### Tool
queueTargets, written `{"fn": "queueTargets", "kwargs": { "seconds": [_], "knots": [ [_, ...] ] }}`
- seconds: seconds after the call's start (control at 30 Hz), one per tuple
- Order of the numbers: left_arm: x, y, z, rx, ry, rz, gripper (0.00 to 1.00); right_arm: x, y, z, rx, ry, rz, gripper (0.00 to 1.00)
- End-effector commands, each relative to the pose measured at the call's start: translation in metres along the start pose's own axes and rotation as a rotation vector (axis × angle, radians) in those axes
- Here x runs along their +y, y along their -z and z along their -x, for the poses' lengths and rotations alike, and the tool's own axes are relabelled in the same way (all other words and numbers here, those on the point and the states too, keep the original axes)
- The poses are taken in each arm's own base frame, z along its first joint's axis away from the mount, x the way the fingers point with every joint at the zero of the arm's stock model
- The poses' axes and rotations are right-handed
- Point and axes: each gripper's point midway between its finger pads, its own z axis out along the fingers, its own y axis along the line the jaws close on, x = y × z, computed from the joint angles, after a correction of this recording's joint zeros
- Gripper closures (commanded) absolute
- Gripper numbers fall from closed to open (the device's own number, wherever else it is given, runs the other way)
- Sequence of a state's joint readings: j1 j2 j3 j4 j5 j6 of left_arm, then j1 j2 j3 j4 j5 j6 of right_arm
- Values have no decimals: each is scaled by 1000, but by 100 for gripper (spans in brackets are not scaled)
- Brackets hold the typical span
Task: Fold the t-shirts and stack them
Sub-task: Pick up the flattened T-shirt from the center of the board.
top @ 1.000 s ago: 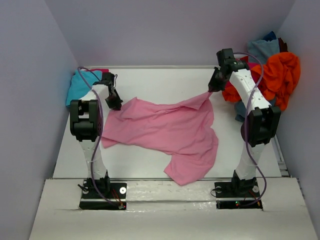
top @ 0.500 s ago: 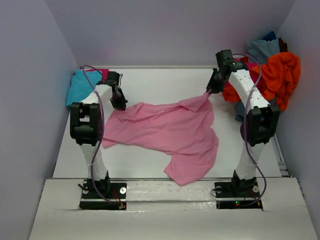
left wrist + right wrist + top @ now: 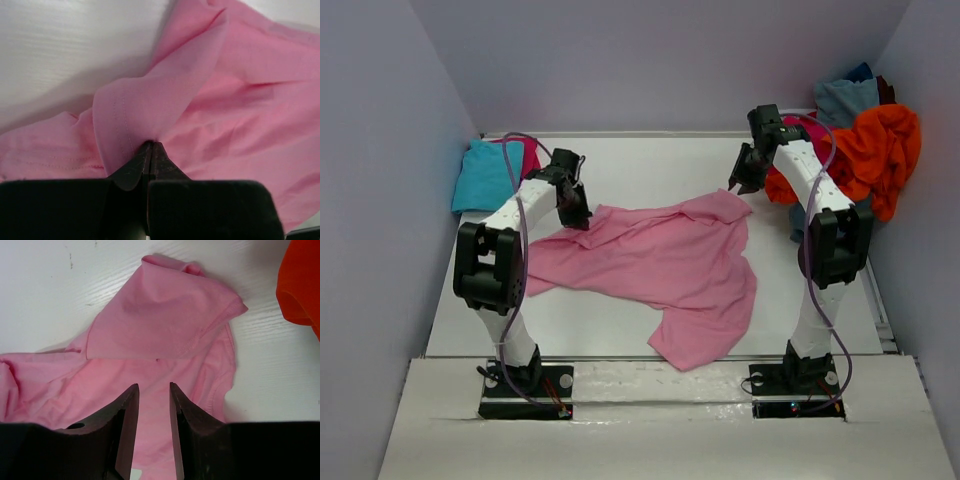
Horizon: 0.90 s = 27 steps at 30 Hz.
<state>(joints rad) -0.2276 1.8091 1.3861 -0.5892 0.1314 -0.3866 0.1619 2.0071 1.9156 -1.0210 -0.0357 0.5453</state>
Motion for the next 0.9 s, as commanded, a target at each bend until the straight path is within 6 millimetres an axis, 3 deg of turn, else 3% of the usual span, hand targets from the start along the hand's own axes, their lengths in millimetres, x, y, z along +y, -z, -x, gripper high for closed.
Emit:
{"fn": "queueTargets", "kwargs": {
  "seconds": [0.0, 0.13, 0.27, 0.3, 0.37, 0.47, 0.57, 0.83, 0.87],
  "knots": [
    [-16, 20, -43, 63, -59, -45, 94, 0, -2, 1, 7, 13, 18, 63],
    [-15, 20, -78, 122, -75, -43, 94, 1, -4, 0, 18, 16, 27, 63],
    [-13, 27, -97, 135, -91, -45, 93, 0, -6, -3, 27, 19, 25, 63],
    [-11, 28, -100, 139, -92, -40, 91, 1, -6, -3, 27, 19, 27, 63],
    [-7, 30, -104, 142, -92, -32, 78, 1, -8, -4, 31, 22, 28, 64],
    [-6, 40, -101, 115, -96, -31, 35, 4, -8, -7, 35, 31, 34, 64],
    [-7, 47, -92, 82, -100, -20, 28, 5, -9, -6, 35, 31, 34, 64],
    [-8, 41, -66, 20, -100, 33, 28, 11, -9, -7, 38, 40, 46, 64],
    [-10, 43, -55, -9, -105, 44, 28, 10, -9, -7, 36, 40, 46, 64]
  ]
}}
